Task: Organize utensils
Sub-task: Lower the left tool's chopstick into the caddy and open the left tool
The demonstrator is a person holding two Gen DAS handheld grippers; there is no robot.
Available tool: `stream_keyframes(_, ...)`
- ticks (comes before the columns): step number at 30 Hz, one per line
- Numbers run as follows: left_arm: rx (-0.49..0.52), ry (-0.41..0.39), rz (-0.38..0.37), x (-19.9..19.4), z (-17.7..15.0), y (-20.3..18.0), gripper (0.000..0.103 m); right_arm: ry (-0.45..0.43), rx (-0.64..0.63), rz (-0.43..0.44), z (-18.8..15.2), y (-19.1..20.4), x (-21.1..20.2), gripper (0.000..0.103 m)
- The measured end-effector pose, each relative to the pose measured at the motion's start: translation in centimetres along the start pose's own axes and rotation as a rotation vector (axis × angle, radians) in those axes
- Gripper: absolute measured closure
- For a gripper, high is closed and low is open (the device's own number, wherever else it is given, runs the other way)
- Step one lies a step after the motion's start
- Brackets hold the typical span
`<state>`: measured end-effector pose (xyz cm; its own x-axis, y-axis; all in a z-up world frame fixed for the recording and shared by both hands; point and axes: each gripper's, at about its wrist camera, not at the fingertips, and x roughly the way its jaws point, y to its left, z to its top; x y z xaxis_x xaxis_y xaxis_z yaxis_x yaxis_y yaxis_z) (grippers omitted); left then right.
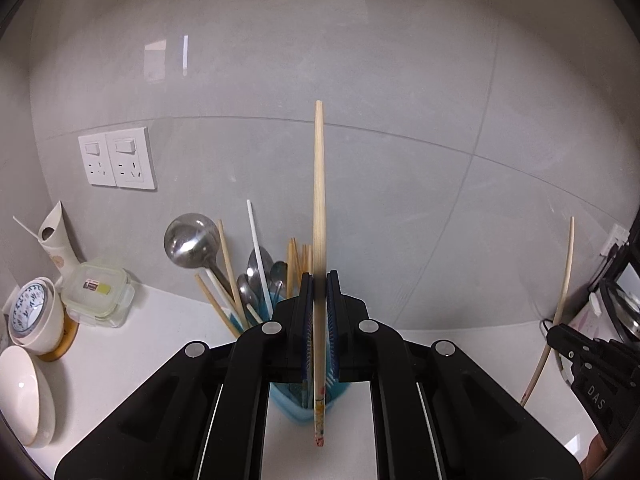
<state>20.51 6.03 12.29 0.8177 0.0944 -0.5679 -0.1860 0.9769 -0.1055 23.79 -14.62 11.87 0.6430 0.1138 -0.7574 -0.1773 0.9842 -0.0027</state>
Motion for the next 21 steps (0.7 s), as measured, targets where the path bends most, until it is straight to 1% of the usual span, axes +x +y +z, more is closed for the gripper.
stream_keyframes(3,-0.004,0.013,0.003,2.1,0.3,0.5,0.097,-0.003,-0.017,0.017,0.6,0.9,1.3,0.097)
stream_keyframes(11,-0.004,0.065,-0.003,7.1,0.3,1.4,0.097,0.037,-0.02,0.028,1.9,2.3,5.8,0.097)
stream_keyframes(14,-0.007,0.095,-0.001,8.4,-0.1,1.7,0.097,0.047,-0.023,0.032,2.3,2.7,6.8,0.097)
stream_keyframes(18,-0.005,0.128,0.007,9.1,-0.7,2.0,0.096,0.049,-0.037,0.042,2.7,3.5,7.6,0.097)
stream_keyframes(19,-0.003,0.139,0.005,9.2,-0.9,2.1,0.093,0.049,-0.04,0.046,2.8,3.8,7.7,0.097)
stream_keyframes(21,0.001,0.15,0.014,9.0,-1.0,2.4,0.075,0.046,-0.047,0.058,3.1,4.3,7.7,0.097)
